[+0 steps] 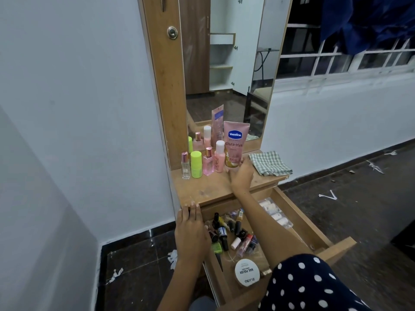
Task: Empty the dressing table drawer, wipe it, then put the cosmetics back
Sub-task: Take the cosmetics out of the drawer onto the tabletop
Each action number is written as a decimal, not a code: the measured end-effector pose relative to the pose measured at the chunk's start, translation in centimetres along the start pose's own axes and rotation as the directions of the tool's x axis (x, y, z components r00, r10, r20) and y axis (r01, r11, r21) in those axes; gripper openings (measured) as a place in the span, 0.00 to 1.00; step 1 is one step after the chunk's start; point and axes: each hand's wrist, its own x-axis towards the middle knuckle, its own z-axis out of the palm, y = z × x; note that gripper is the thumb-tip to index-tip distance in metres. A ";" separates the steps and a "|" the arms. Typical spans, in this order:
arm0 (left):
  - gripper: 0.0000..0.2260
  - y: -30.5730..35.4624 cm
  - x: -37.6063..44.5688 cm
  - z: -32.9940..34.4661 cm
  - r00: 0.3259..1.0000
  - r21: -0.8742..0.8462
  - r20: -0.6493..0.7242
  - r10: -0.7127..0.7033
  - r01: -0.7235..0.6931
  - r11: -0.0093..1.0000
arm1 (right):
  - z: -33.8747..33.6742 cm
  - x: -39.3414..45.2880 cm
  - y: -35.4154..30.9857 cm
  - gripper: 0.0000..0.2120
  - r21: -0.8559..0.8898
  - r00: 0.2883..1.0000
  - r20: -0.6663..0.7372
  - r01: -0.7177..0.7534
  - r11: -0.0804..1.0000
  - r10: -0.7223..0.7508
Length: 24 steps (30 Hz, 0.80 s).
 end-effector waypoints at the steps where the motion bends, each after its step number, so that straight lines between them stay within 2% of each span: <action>1: 0.26 0.0 0.0 0.1 1.000 -0.006 -0.012 0.002 -0.002 1.000 | -0.4 -0.2 0.2 0.19 0.016 1.000 0.009 -0.001 1.000 0.001; 4: 0.26 0.0 -0.1 -0.1 1.000 -0.018 -0.023 0.007 -0.007 1.000 | -2.8 -2.3 0.8 0.26 0.009 0.997 0.017 0.081 0.997 -0.081; 5: 0.26 0.0 -0.1 -0.1 1.000 -0.021 -0.028 0.009 -0.009 1.000 | -4.0 -3.6 1.1 0.25 0.006 0.991 0.033 0.133 0.991 -0.133; 8: 0.25 -0.5 0.0 -0.1 0.999 -0.033 -0.043 0.032 -0.034 0.999 | -7.7 -7.8 2.7 0.15 0.026 0.935 0.159 0.316 0.948 -0.316; 11: 0.24 -1.0 0.2 -0.3 0.994 -0.040 -0.081 0.075 -0.079 0.996 | -10.2 -11.4 5.0 0.08 -0.001 0.817 0.398 0.456 0.890 -0.418; 14: 0.22 -1.6 0.0 -0.7 0.988 -0.009 -0.119 0.101 -0.103 0.995 | -11.3 -13.4 6.6 0.06 -0.071 0.745 0.547 0.495 0.866 -0.381; 16: 0.22 -2.3 -0.5 -0.6 0.985 0.018 -0.127 0.116 -0.114 0.993 | -11.5 -13.8 6.8 0.06 -0.089 0.708 0.583 0.543 0.835 -0.398; 18: 0.23 -2.8 -1.0 -0.3 0.985 0.038 -0.113 0.127 -0.124 0.992 | -11.6 -14.0 6.7 0.07 -0.104 0.706 0.596 0.541 0.835 -0.383; 20: 0.25 -3.0 -1.2 -0.4 0.988 0.045 -0.082 0.128 -0.125 0.991 | -11.6 -14.1 6.5 0.08 -0.172 0.711 0.634 0.514 0.840 -0.305; 24: 0.25 -2.8 -1.0 -0.9 0.995 0.007 -0.028 0.100 -0.100 0.995 | -11.6 -14.5 6.4 0.08 -0.368 0.677 0.728 0.522 0.769 -0.111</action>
